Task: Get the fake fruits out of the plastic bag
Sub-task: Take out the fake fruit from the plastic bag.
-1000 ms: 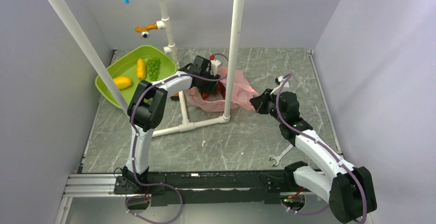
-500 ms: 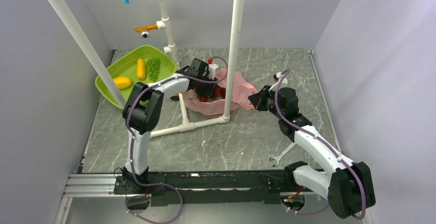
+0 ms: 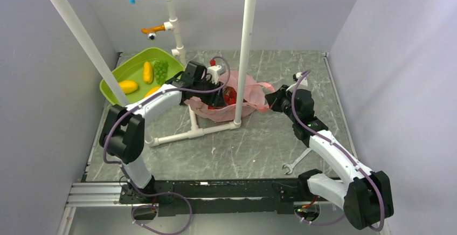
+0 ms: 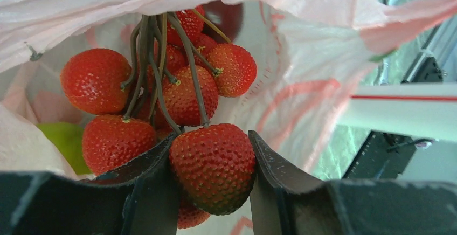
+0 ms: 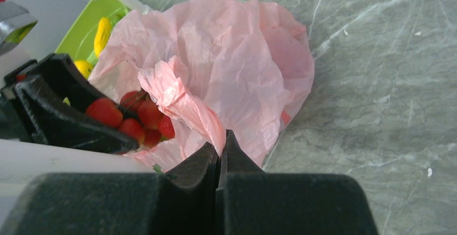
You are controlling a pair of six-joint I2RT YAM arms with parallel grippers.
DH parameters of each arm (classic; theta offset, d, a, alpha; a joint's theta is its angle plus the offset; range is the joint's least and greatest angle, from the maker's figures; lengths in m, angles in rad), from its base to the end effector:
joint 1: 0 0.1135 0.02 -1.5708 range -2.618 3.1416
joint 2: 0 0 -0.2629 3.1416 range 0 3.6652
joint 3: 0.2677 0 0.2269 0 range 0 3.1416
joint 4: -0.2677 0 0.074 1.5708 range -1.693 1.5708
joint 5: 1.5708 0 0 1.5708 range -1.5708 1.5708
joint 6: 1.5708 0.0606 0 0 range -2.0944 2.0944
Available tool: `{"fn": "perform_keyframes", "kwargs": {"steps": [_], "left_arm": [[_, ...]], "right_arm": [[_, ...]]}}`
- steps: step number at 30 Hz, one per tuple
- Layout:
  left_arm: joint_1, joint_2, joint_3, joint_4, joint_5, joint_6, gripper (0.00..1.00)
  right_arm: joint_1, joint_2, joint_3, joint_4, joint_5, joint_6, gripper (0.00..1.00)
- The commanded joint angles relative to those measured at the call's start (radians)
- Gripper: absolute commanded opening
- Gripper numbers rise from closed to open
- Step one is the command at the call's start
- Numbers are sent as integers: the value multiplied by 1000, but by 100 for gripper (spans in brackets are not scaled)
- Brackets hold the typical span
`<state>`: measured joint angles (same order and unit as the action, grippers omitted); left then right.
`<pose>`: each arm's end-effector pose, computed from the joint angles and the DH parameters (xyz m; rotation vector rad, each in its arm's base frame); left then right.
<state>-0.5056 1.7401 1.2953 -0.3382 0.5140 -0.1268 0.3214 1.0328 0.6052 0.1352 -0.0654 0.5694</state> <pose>0.3158 -0.2089 0.2432 0.7078 2.3028 -0.9077 0.2246 0.0790 0.2644 0.1909 1.9086 0.6707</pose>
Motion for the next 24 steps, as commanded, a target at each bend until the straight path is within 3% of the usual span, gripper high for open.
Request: {"fn": "perform_keyframes", "kwargs": {"steps": [1, 16, 24], "left_arm": [[-4, -114, -20, 29, 86, -23, 0], [-4, -272, -13, -97, 117, 66, 0], [-3, -384, -110, -16, 123, 57, 0]], "right_arm": [[-2, -10, 59, 18, 32, 13, 0], [-3, 79, 182, 37, 0, 46, 0], [-9, 126, 285, 5, 57, 47, 0]]}}
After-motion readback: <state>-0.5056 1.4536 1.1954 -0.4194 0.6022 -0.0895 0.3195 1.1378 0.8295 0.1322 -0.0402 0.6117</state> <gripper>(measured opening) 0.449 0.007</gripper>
